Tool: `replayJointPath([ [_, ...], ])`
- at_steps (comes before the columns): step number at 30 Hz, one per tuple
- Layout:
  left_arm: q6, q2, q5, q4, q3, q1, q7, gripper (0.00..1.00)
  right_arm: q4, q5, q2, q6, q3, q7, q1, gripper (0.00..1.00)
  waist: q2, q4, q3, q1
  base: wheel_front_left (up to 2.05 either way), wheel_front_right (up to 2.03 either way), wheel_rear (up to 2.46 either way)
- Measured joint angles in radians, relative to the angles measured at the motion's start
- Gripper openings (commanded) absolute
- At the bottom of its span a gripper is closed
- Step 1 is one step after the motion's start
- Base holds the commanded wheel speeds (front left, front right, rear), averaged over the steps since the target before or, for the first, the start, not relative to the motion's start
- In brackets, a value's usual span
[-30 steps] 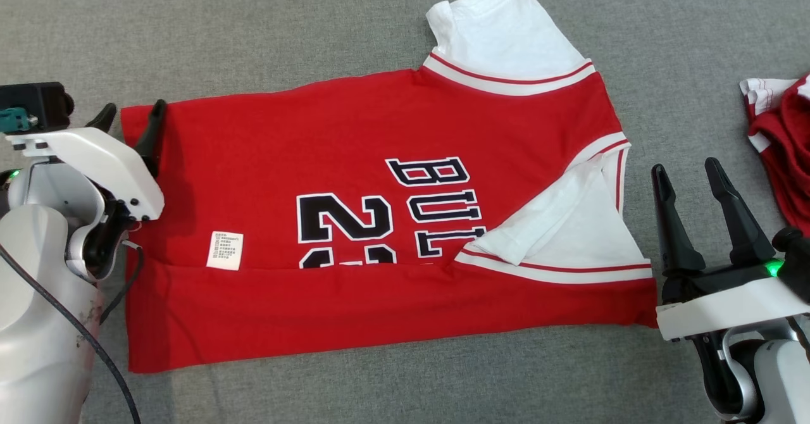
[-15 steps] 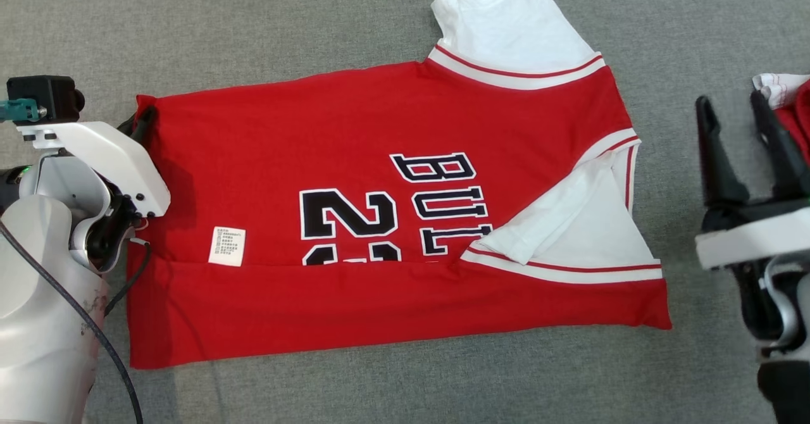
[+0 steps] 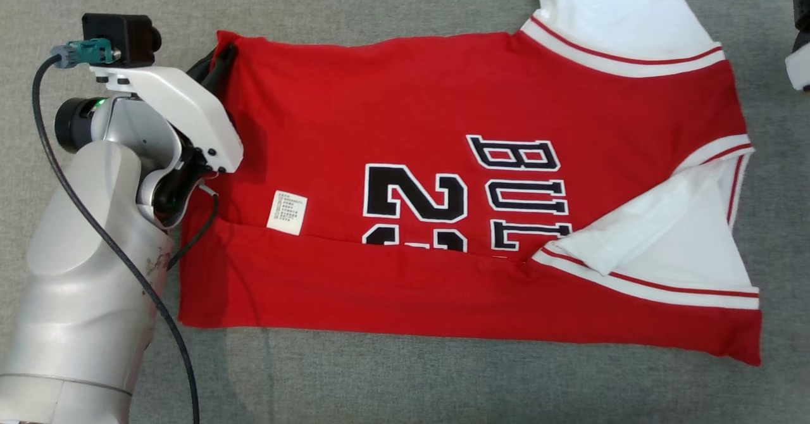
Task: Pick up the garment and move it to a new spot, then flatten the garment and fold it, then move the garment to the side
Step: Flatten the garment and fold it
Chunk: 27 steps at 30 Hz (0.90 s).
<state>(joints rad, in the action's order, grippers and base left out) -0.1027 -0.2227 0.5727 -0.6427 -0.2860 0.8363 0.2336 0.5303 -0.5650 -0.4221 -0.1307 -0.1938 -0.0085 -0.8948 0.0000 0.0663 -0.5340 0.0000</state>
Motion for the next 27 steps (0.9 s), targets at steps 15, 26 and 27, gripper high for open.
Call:
replayJointPath([
  [15, -0.020, 0.066, 0.002, -0.017, -0.066, 0.096, -0.065, 0.00, 0.170, -0.195, -0.087, 0.000, -0.400, 0.220, -0.280, 1.00, 0.0000, 0.105, -0.099, 0.0000, 0.00, 0.00, 0.00],
  [26, -0.024, 0.064, 0.047, -0.047, -0.070, 0.113, -0.108, 0.00, 0.118, -0.391, -0.148, 0.000, -0.530, 0.197, -0.333, 0.00, 0.0000, 0.101, -0.097, 0.0000, 0.00, 0.00, 0.00],
  [27, -0.024, 0.061, 0.052, -0.046, -0.069, 0.111, -0.111, 0.00, 0.100, -0.410, -0.159, 0.000, -0.540, 0.193, -0.333, 0.00, 0.0000, 0.099, -0.094, 0.0000, 0.00, 0.00, 0.00],
])
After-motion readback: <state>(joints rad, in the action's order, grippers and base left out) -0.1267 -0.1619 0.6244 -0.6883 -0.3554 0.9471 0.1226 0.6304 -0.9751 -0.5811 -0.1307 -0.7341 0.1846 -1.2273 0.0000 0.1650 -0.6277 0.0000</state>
